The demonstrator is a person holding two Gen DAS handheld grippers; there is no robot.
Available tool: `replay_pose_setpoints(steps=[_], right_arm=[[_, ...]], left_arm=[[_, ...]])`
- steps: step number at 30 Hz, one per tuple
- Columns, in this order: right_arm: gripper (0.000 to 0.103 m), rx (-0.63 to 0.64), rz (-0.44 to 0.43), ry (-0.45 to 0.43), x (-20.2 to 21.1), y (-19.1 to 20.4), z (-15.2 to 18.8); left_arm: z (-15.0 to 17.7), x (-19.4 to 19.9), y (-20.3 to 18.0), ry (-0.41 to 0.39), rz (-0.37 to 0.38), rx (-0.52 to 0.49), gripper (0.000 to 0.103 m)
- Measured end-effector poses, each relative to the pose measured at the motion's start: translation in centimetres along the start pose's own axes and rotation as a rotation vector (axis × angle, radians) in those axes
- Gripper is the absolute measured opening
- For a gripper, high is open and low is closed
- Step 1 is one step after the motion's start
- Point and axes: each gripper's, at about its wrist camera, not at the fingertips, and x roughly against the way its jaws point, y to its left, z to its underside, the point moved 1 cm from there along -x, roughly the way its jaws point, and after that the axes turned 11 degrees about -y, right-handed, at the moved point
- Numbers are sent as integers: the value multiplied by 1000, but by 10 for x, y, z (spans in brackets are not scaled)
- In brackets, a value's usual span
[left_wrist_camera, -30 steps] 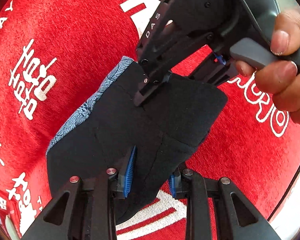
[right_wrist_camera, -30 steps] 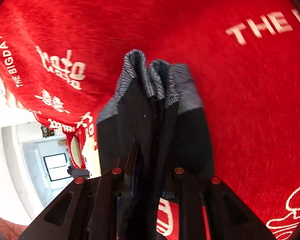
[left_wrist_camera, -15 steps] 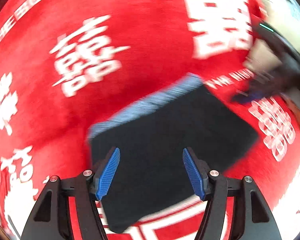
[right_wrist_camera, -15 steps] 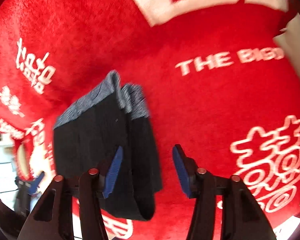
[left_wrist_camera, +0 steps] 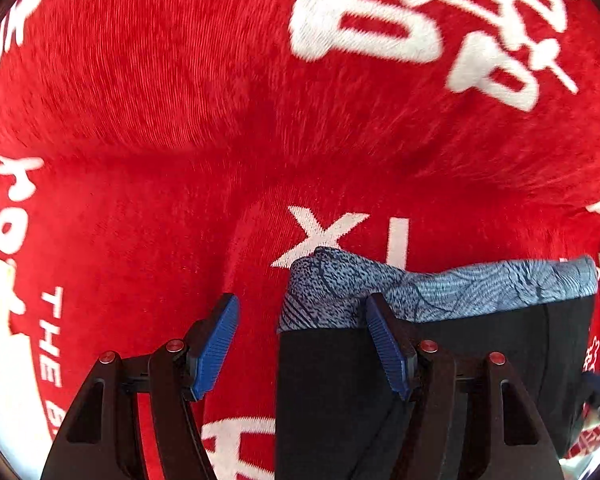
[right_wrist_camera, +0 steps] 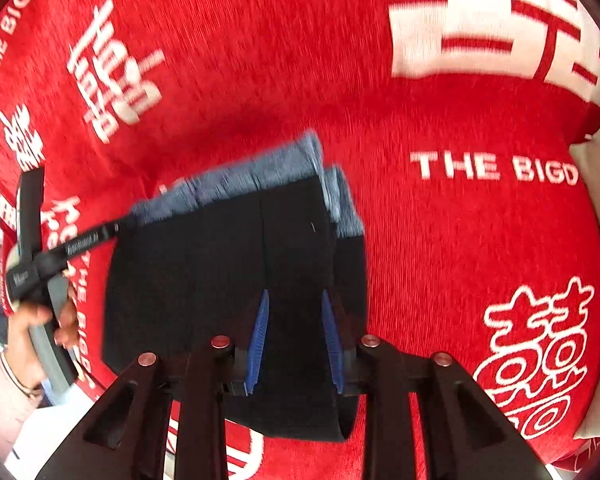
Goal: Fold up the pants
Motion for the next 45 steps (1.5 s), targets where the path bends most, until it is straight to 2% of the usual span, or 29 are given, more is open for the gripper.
replay_pose_setpoints(steps=[2, 6, 12, 17, 20, 22, 28, 32, 38, 45], right_arm=[[30, 3, 22, 26, -9, -8, 10], [33, -62, -13, 29, -19, -22, 16], [36, -52, 19, 7, 6, -26, 26], [36, -39, 69, -35, 28, -19, 49], [36, -5, 103, -66, 36, -8, 59], [36, 22, 134, -67, 32, -3, 62], [36, -2, 145, -37, 17, -8, 64], [36, 85, 184, -37, 11, 0, 68], [35, 209, 243, -48, 0, 12, 76], [36, 217, 250, -47, -1, 12, 79]], left_arm=[[4, -7, 5, -5, -16, 20, 83], [7, -4, 10, -12, -6, 49, 84], [25, 48, 16, -49, -15, 14, 83], [67, 88, 13, -33, 8, -25, 83], [87, 88, 0, 0, 7, -90, 83], [102, 81, -5, 35, 5, -89, 83], [101, 72, -4, 41, 15, -88, 83], [101, 74, -7, 37, 15, -108, 84], [103, 75, -7, 39, 16, -85, 84], [103, 71, -6, 39, 17, -86, 84]])
